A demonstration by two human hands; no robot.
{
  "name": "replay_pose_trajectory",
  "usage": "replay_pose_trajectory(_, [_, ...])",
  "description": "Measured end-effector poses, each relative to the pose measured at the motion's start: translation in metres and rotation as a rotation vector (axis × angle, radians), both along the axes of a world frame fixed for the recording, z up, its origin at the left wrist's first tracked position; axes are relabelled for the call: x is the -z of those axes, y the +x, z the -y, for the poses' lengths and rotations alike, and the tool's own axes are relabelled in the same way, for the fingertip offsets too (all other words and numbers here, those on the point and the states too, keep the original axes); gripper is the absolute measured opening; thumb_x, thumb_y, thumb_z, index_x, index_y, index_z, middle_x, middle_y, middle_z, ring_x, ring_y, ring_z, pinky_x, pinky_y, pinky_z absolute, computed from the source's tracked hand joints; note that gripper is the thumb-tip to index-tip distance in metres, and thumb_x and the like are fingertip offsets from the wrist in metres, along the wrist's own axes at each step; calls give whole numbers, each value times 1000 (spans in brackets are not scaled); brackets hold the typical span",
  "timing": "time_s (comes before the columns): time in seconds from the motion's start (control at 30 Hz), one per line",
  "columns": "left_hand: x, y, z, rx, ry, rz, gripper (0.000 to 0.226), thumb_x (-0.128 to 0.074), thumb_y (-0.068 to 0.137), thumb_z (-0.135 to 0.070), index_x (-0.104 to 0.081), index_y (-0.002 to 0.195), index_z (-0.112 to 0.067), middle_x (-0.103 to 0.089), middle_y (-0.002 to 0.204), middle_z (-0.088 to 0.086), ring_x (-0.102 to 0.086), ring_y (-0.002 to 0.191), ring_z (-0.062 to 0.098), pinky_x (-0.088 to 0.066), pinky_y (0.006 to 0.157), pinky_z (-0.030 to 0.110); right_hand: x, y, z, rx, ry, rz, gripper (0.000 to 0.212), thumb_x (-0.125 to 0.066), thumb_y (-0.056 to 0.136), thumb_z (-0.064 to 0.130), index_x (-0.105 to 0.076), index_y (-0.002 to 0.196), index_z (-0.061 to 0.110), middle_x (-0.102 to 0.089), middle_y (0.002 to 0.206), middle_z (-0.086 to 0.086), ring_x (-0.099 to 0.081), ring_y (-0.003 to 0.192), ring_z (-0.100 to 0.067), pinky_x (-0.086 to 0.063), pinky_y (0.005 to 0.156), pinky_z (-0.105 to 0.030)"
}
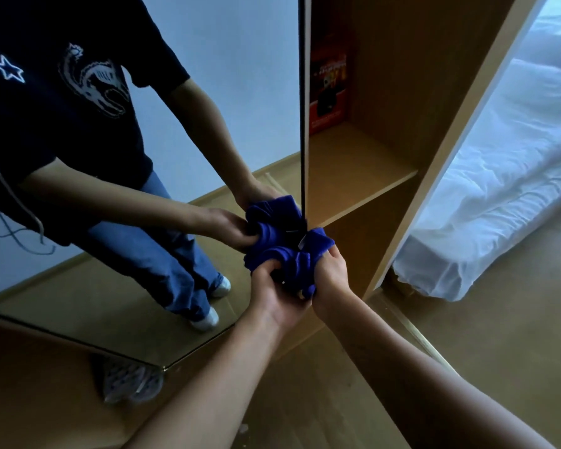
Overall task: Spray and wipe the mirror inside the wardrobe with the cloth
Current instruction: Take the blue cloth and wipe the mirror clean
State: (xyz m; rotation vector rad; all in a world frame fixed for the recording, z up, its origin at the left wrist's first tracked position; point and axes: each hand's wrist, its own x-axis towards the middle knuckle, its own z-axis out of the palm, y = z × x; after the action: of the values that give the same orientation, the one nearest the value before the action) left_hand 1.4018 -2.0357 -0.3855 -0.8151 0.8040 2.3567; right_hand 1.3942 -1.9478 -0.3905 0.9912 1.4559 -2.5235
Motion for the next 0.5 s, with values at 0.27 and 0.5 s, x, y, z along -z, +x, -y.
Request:
replay_pose_trajectory(0.27, [-34,-1,-4,-1,1,-9,49,-53,72,-30,-68,114,-8,-69,108,24,-67,102,39,-48,94,45,-38,15,-1,24,-36,-103,21,-49,100,17,-65,113,21,-71,107,-8,-71,95,-23,-60,79,-37])
replay_pose_trajectory(0.5, [-72,1,-20,-67,69,-83,43,-45,89,-41,-63,117,-13,-70,106,23,-59,113,36,-42,99,45,-83,-6,-14,-123,19,-243,22,-49,102,24,-63,118,28,-71,111,-5,-70,99,-22,-59,80,-36])
